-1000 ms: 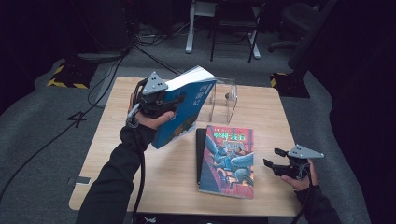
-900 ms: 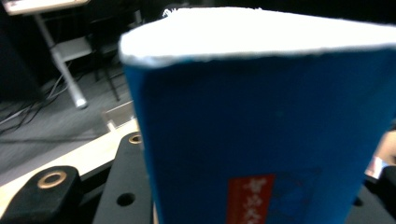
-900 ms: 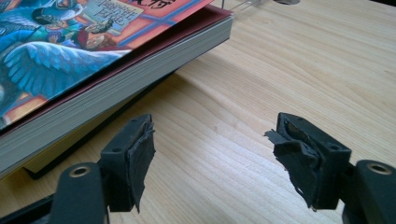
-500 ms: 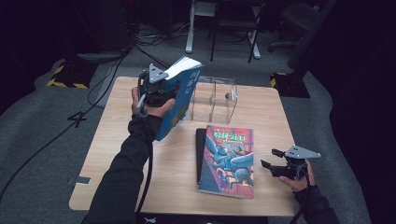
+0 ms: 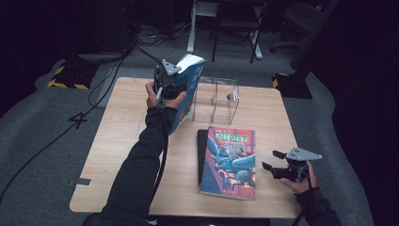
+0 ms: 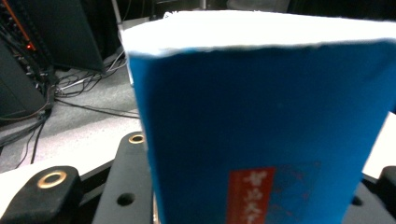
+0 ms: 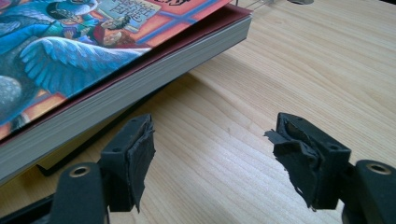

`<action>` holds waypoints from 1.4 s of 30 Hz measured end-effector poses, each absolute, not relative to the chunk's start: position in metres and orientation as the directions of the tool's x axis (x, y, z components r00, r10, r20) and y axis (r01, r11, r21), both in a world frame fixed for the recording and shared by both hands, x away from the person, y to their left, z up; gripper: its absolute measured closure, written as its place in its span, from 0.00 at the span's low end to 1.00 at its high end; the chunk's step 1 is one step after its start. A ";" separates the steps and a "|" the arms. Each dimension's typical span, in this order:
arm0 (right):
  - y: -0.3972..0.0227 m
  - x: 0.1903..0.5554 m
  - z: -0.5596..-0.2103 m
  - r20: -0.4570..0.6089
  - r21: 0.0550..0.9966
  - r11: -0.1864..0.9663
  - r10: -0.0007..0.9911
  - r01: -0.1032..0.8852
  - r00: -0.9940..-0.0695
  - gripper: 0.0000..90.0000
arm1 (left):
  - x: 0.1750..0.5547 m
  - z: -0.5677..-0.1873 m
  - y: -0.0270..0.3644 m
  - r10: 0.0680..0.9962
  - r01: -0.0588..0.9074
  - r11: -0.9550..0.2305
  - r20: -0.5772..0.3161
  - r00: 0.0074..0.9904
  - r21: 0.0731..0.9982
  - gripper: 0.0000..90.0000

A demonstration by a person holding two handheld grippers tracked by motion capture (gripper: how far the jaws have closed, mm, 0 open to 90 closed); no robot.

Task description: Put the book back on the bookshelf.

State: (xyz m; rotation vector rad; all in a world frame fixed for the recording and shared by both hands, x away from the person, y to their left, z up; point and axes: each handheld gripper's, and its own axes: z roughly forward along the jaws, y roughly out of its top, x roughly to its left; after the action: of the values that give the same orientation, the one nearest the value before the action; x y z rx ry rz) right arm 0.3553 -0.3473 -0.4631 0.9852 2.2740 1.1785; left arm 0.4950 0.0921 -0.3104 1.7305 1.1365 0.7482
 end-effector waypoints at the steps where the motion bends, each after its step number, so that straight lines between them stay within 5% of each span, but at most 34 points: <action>1: -0.347 0.355 -0.463 -0.024 0.823 0.397 0.738 0.406 -0.674 0.33 | 0.497 -0.311 0.092 0.923 0.371 -0.157 0.002 0.386 0.915 0.68; 42: -0.337 0.355 -0.464 -0.026 0.829 0.414 0.702 0.377 -0.712 0.33 | 0.562 -0.338 0.061 0.960 0.294 -0.076 -0.009 0.279 0.953 0.67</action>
State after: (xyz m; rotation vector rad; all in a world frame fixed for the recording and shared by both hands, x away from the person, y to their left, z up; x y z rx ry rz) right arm 0.3550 -0.3373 -0.4644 0.9261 2.3043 1.2089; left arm 0.5620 0.0608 -0.3384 1.5752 1.1908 0.8597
